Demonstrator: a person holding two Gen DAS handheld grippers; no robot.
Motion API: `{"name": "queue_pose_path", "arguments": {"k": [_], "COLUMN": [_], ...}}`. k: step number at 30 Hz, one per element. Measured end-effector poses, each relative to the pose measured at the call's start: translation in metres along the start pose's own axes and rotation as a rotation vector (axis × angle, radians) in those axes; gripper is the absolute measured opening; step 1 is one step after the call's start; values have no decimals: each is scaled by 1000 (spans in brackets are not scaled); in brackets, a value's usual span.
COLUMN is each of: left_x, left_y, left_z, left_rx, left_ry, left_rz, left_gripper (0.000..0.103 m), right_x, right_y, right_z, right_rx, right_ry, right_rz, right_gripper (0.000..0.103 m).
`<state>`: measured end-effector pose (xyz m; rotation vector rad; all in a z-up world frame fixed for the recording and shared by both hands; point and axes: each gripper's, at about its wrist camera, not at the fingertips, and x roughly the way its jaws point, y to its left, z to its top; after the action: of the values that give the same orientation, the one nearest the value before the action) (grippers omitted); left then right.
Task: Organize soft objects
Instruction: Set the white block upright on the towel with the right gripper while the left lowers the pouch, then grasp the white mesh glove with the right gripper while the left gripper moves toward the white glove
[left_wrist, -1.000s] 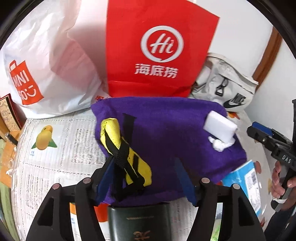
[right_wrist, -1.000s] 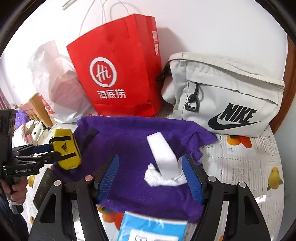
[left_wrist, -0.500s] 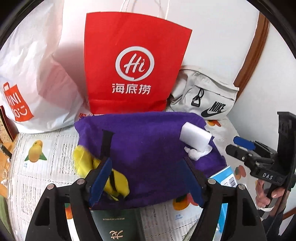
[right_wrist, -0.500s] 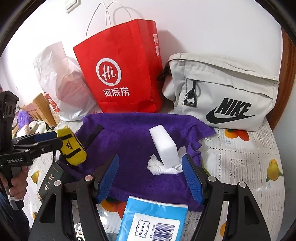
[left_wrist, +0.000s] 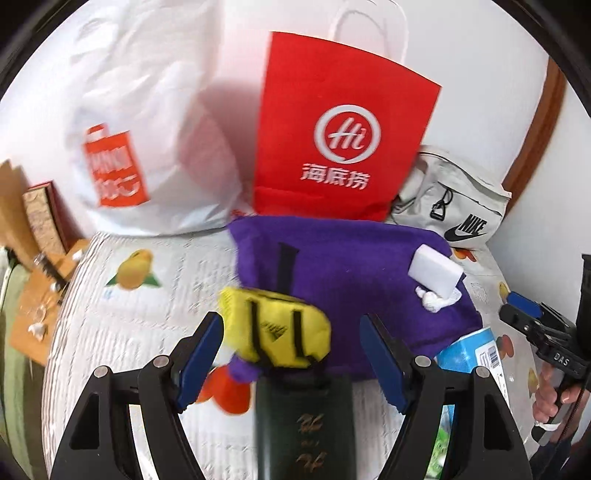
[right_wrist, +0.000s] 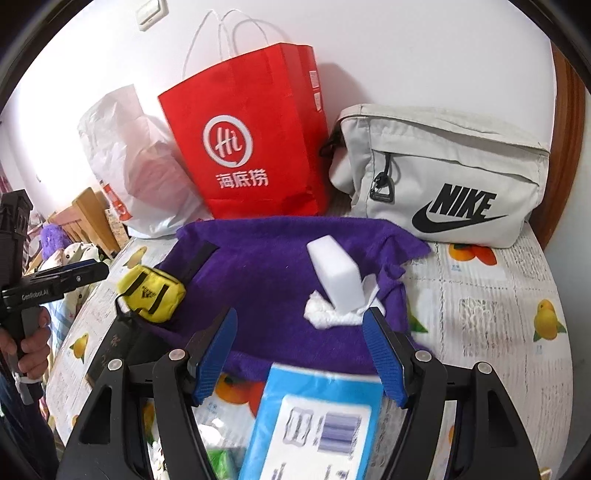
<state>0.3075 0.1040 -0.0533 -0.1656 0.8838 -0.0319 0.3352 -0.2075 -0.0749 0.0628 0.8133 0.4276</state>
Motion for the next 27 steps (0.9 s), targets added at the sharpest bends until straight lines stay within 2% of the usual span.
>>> {"name": "queue_pose_path", "arguments": {"k": [7,16,22,27], "left_x": [-26,-56,-66,-65], "left_y": [18,17,9,9], "left_z": [-32,-77,-107,-132], "left_rx": [-28,-45,-34,-59], "left_ry": [-16,-7,13,34], "left_rz": [52,27,-8,-41], "left_gripper": [74,74,74,74], "right_x": [-34,-78,-83,-66], "right_y": [23,57,66,60], "right_z": [-27,-82,-124,-155], "right_rx": [-17,-44,-37,20], "right_ry": [-15,-7,39,115], "right_rz": [13,55,69,99], "right_gripper": [70,70,70,70]}}
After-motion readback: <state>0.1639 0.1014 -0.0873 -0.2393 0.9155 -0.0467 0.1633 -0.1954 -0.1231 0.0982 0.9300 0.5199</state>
